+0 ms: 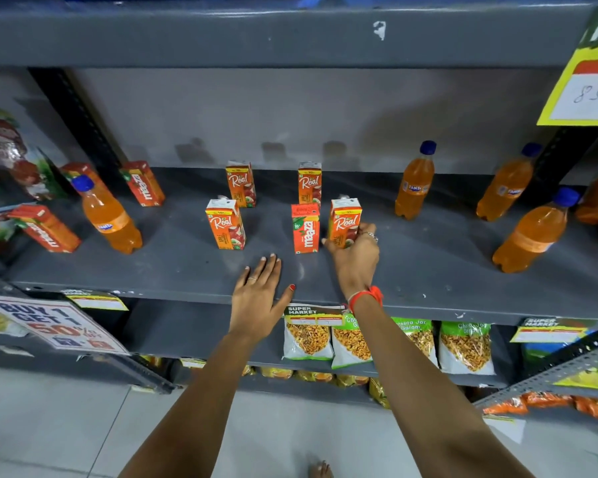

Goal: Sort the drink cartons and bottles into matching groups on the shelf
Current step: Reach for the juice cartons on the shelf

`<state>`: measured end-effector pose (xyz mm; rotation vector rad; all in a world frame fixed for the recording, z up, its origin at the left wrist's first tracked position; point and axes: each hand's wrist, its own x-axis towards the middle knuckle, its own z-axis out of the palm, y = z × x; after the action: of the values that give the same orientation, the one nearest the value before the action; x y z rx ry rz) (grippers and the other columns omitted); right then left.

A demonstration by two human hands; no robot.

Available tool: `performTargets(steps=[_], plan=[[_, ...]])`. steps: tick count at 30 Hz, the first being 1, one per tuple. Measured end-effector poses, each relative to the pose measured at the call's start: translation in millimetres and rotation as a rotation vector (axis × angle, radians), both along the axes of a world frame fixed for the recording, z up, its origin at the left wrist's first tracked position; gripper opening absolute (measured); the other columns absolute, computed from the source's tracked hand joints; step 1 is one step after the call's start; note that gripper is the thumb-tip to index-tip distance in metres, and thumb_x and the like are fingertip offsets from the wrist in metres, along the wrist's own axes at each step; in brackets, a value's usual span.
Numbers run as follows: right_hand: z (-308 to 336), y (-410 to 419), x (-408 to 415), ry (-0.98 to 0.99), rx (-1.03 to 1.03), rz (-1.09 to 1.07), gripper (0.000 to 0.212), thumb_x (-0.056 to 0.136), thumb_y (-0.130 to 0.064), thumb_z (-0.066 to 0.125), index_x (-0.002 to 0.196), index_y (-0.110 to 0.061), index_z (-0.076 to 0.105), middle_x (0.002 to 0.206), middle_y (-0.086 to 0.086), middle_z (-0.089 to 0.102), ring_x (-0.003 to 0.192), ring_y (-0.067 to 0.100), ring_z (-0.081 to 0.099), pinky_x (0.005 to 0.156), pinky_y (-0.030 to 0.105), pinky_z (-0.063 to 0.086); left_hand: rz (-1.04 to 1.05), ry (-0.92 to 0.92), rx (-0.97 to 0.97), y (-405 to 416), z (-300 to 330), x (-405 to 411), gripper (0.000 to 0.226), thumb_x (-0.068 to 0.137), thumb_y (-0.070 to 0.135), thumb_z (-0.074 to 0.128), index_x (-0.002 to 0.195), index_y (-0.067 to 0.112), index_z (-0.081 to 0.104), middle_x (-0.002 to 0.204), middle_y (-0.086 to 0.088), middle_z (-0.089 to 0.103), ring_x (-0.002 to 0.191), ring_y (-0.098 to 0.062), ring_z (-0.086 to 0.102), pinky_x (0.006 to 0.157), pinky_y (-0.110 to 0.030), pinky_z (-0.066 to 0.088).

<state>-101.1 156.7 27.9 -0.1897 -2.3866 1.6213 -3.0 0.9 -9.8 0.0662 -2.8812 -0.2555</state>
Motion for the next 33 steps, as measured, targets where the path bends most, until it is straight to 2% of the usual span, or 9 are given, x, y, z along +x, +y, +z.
performTargets(steps=[3, 7, 10, 12, 15, 23, 26, 30, 33], plan=[[-2, -6, 2, 0.002, 0.014, 0.013, 0.056, 0.068, -0.023, 0.082, 0.109, -0.013, 0.044, 0.114, 0.013, 0.064, 0.105, 0.028, 0.063, 0.089, 0.037, 0.052, -0.011, -0.004, 0.006, 0, 0, 1, 0.059, 0.092, 0.048, 0.031, 0.139, 0.014, 0.028, 0.149, -0.004, 0.033, 0.139, -0.018, 0.025, 0.115, -0.040, 0.016], [-2, -4, 6, 0.014, -0.040, 0.037, 0.060, 0.069, -0.018, 0.081, 0.116, -0.011, 0.045, 0.118, 0.013, 0.062, 0.110, 0.026, 0.060, 0.089, 0.032, 0.048, -0.002, 0.000, -0.005, -1, -1, 0, 0.059, 0.091, 0.049, 0.030, 0.139, 0.014, 0.030, 0.148, -0.004, 0.035, 0.138, -0.018, 0.027, 0.114, -0.040, 0.018], [-3, -7, 21, 0.095, -0.017, -0.050, 0.063, 0.071, -0.013, 0.077, 0.124, -0.008, 0.044, 0.125, 0.015, 0.051, 0.119, 0.026, 0.049, 0.098, 0.034, 0.043, 0.004, 0.023, -0.014, 0, 0, 0, 0.059, 0.090, 0.049, 0.030, 0.136, 0.013, 0.035, 0.145, -0.006, 0.041, 0.135, -0.020, 0.034, 0.112, -0.041, 0.023], [-4, -14, 32, 0.176, 0.012, -0.065, 0.054, 0.074, -0.013, 0.073, 0.120, -0.007, 0.046, 0.121, 0.015, 0.052, 0.115, 0.027, 0.049, 0.097, 0.035, 0.044, 0.007, 0.033, -0.017, 0, 0, -1, 0.058, 0.090, 0.049, 0.032, 0.134, 0.012, 0.038, 0.143, -0.007, 0.044, 0.133, -0.021, 0.037, 0.111, -0.041, 0.025], [0, -29, 41, 0.169, 0.010, 0.076, 0.051, 0.077, -0.015, 0.071, 0.121, -0.008, 0.047, 0.120, 0.013, 0.057, 0.111, 0.026, 0.055, 0.095, 0.033, 0.046, 0.005, 0.044, 0.003, 1, -1, 0, 0.057, 0.090, 0.047, 0.034, 0.134, 0.011, 0.039, 0.142, -0.007, 0.044, 0.133, -0.021, 0.038, 0.111, -0.041, 0.025], [-1, -58, 40, 0.042, 0.189, 0.146, 0.078, 0.083, -0.026, 0.067, 0.142, -0.005, 0.022, 0.143, 0.019, 0.043, 0.127, 0.035, 0.046, 0.102, 0.040, 0.044, -0.042, 0.011, 0.050, -13, 1, 6, 0.061, 0.090, 0.048, 0.030, 0.138, 0.010, 0.031, 0.148, -0.008, 0.036, 0.139, -0.018, 0.026, 0.116, -0.037, 0.016], [0, -66, 34, 0.031, 0.184, 0.093, 0.073, 0.082, -0.026, 0.068, 0.139, -0.004, 0.026, 0.138, 0.018, 0.046, 0.124, 0.036, 0.048, 0.099, 0.044, 0.047, -0.024, -0.018, 0.031, -25, 1, 14, 0.063, 0.090, 0.050, 0.028, 0.140, 0.012, 0.028, 0.150, -0.005, 0.032, 0.140, -0.017, 0.022, 0.116, -0.038, 0.013], [0, -75, 31, 0.052, 0.160, -0.014, 0.055, 0.083, -0.020, 0.065, 0.128, -0.010, 0.035, 0.121, 0.019, 0.058, 0.108, 0.041, 0.058, 0.084, 0.045, 0.051, 0.042, -0.039, 0.024, -61, -1, 28, 0.060, 0.092, 0.049, 0.030, 0.141, 0.015, 0.024, 0.152, -0.002, 0.025, 0.142, -0.016, 0.015, 0.116, -0.037, 0.004], [-2, -80, 36, 0.038, 0.138, -0.069, 0.052, 0.081, -0.022, 0.066, 0.125, -0.012, 0.039, 0.117, 0.018, 0.061, 0.103, 0.041, 0.060, 0.084, 0.045, 0.050, 0.087, -0.035, 0.018, -93, 0, 43, 0.063, 0.091, 0.054, 0.021, 0.141, 0.016, 0.023, 0.152, -0.002, 0.027, 0.142, -0.019, 0.016, 0.116, -0.038, 0.003]])
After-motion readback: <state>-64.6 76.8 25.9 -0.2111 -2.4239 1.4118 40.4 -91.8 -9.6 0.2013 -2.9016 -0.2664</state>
